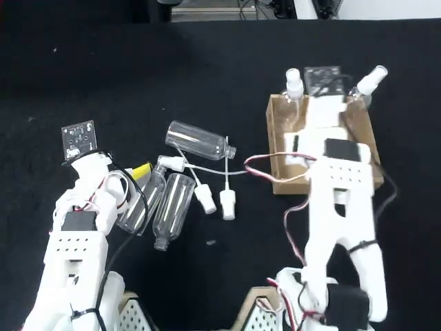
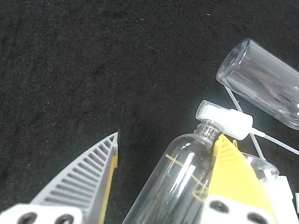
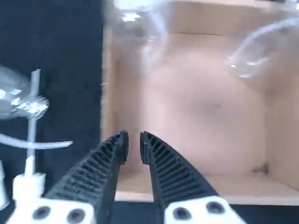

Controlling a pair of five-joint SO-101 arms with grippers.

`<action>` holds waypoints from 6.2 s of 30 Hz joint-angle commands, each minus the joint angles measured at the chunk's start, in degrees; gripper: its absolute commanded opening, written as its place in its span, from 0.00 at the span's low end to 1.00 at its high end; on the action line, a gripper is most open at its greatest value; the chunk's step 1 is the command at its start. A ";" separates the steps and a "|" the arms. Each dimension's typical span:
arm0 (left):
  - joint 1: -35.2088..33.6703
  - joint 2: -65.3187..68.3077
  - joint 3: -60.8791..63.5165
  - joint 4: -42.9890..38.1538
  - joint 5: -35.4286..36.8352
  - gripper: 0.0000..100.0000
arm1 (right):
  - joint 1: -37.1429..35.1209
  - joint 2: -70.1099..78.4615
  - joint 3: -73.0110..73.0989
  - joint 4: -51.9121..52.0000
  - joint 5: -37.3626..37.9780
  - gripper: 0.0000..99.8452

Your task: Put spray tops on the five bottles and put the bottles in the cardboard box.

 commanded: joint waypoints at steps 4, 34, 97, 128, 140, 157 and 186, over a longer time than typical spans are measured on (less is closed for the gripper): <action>-0.66 -0.88 -1.01 -1.14 0.18 0.30 | -11.08 -9.01 -3.47 9.58 0.09 0.02; -15.78 -0.79 -5.05 -0.70 5.54 0.30 | -37.10 34.51 -33.80 3.34 6.59 0.28; -13.05 -0.88 -7.08 4.22 2.73 0.30 | -41.05 -19.65 6.99 29.19 31.30 0.01; -53.85 -0.26 -22.37 24.53 -25.85 0.30 | -63.74 18.68 -16.13 7.21 0.70 0.01; -58.95 -0.35 -20.97 24.53 -27.16 0.30 | -67.69 22.55 -13.41 0.62 -4.57 0.01; -58.51 -0.26 -20.97 24.62 -27.16 0.30 | -59.78 30.46 -15.08 -4.13 -3.87 0.01; -58.42 -0.26 -20.97 24.97 -27.16 0.30 | -61.27 13.58 4.35 -5.98 6.33 0.01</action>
